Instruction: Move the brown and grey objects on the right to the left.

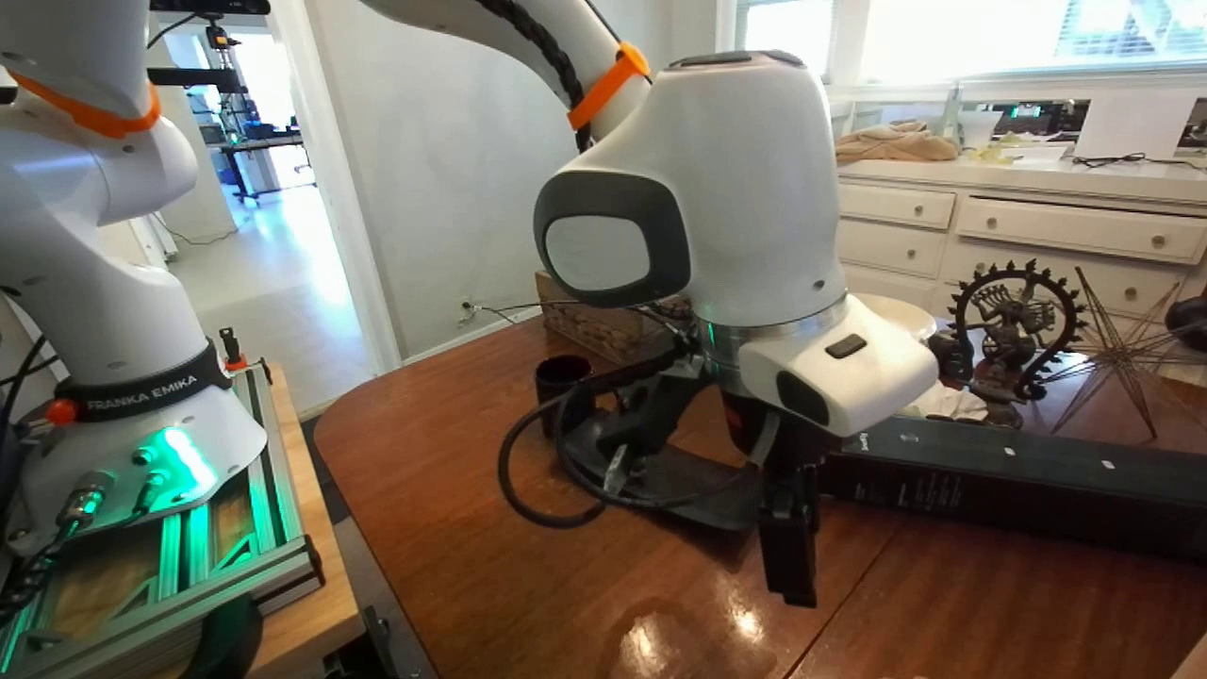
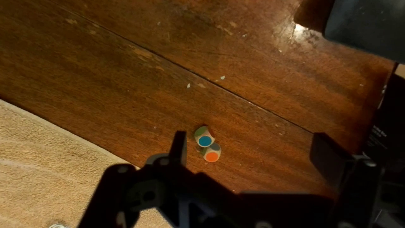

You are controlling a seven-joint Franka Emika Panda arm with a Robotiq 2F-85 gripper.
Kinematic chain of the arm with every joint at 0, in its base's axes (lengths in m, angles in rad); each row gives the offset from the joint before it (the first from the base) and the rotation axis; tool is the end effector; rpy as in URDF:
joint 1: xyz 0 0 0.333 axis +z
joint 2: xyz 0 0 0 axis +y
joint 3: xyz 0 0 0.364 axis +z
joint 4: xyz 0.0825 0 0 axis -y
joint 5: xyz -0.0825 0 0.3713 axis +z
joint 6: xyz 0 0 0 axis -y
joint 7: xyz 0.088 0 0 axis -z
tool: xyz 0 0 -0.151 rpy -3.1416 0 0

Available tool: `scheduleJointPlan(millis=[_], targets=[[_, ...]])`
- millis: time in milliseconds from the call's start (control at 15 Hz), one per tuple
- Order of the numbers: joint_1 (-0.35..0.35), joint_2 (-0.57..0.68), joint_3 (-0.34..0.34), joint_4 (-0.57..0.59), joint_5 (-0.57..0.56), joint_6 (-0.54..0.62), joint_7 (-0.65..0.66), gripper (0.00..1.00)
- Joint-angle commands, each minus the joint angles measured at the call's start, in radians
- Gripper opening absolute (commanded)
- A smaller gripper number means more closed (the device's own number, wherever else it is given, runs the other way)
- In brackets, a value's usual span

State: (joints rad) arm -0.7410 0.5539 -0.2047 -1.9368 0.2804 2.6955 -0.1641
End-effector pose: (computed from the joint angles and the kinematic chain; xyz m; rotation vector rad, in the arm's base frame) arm 0.3961 -0.5402 0.2308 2.6862 -1.4324 0.3270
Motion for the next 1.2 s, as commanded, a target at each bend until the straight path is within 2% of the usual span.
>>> scheduleJointPlan(millis=[0,467,1133], targets=[[-0.07,0.066,0.066,0.072,0.025,-0.012,-0.073,1.0],[-0.187,0.163,0.164,0.172,0.013,0.013,-0.188,1.0],[-0.255,0.279,0.218,0.26,-0.036,0.093,-0.264,1.0]])
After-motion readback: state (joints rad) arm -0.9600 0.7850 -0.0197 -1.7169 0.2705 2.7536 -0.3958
